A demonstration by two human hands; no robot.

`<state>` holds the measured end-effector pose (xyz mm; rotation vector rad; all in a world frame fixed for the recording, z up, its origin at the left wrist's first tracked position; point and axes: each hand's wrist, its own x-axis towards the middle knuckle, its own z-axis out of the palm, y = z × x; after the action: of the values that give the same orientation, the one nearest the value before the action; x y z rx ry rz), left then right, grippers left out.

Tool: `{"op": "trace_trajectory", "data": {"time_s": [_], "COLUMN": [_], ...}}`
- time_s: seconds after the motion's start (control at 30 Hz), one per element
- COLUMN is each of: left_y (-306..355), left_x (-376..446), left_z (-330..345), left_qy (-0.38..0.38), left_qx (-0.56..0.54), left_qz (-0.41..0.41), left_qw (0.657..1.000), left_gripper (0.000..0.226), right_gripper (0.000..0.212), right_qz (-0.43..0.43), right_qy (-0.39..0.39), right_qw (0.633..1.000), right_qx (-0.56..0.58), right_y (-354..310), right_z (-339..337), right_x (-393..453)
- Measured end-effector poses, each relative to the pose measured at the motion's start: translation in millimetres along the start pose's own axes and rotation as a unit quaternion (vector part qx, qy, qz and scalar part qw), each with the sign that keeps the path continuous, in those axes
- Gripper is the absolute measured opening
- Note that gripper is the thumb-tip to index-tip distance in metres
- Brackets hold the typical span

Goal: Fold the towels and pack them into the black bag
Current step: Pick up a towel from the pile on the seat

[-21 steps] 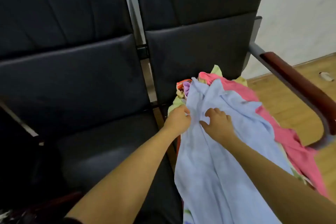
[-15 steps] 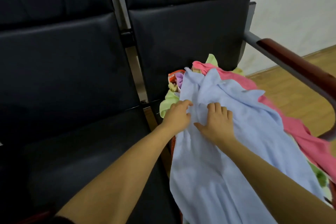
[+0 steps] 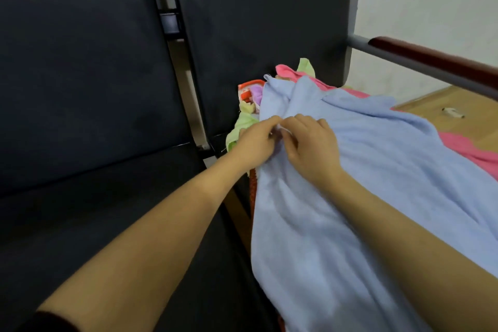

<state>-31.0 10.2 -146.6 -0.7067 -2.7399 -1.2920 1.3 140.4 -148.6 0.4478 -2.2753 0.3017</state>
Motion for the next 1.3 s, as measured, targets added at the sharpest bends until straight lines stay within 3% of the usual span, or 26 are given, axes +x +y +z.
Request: {"op": "trace_trajectory", "data": {"time_s": [0.07,0.17,0.2,0.3,0.4,0.5,0.57,0.63,0.67,0.7,0.8,1.0,1.1,1.17,1.3], "left_y": [-2,2,4,12,22,33,36,38,38,38,36,17,3,-6,-24], "left_x": [-6,-17,-22,-39,-59,-83,-103,-125,-137,-150,-190,-268,-298,-313,-330], "left_z": [-10,-27,-32,-43,-53,-69,-84,-100,-107,-115,-137,-174,-184,-186,-175], "left_qy": [0.075,0.156,0.167,0.188,0.208,0.229,0.251,0.271,0.281,0.292,0.335,0.39,0.397,0.376,0.279], "left_qx": [-0.004,0.004,0.015,0.041,0.034,0.024,0.022,0.027,0.035,0.045,0.058,0.043,0.049,0.058,0.088], "left_qz": [0.009,0.007,0.012,0.036,0.035,0.033,0.03,0.022,0.02,0.019,0.002,-0.077,-0.115,-0.151,-0.235], "left_qw": [0.997,0.988,0.986,0.981,0.977,0.972,0.967,0.962,0.959,0.955,0.941,0.917,0.909,0.912,0.927], "left_gripper": [0.02,0.02,0.02,0.02,0.021,0.023,0.023,0.024,0.023,0.024,0.024,0.02,0.022,0.029,0.047], "right_gripper": [0.016,0.06,0.065,0.052,0.012,0.01,0.003,0.018,0.015,0.008,0.016,0.006,0.012,0.016,0.052], "right_qz": [-0.004,0.05,0.065,0.049,-0.005,-0.041,-0.048,-0.037,-0.049,-0.063,-0.103,-0.145,-0.105,-0.052,-0.006], "right_qy": [-0.017,-0.1,-0.111,-0.099,-0.043,0.007,-0.024,-0.069,-0.043,-0.002,0.07,0.074,0.018,-0.101,-0.296], "right_qw": [1.0,0.991,0.987,0.983,0.989,0.991,0.987,0.978,0.977,0.982,0.99,0.986,0.992,0.983,0.928], "right_qx": [-0.007,-0.074,-0.097,-0.148,-0.141,-0.13,-0.15,-0.195,-0.202,-0.18,-0.065,-0.019,0.063,0.146,0.225], "right_y": [-5,-6,-7,-15,-36,-59,-83,-107,-118,-131,-169,-263,-300,-319,-320], "right_z": [0,1,-1,-14,-26,-38,-51,-58,-60,-60,-50,-32,-20,-18,-21], "right_x": [-3,-13,-15,-11,-1,7,14,24,26,28,32,26,18,12,-13]}}
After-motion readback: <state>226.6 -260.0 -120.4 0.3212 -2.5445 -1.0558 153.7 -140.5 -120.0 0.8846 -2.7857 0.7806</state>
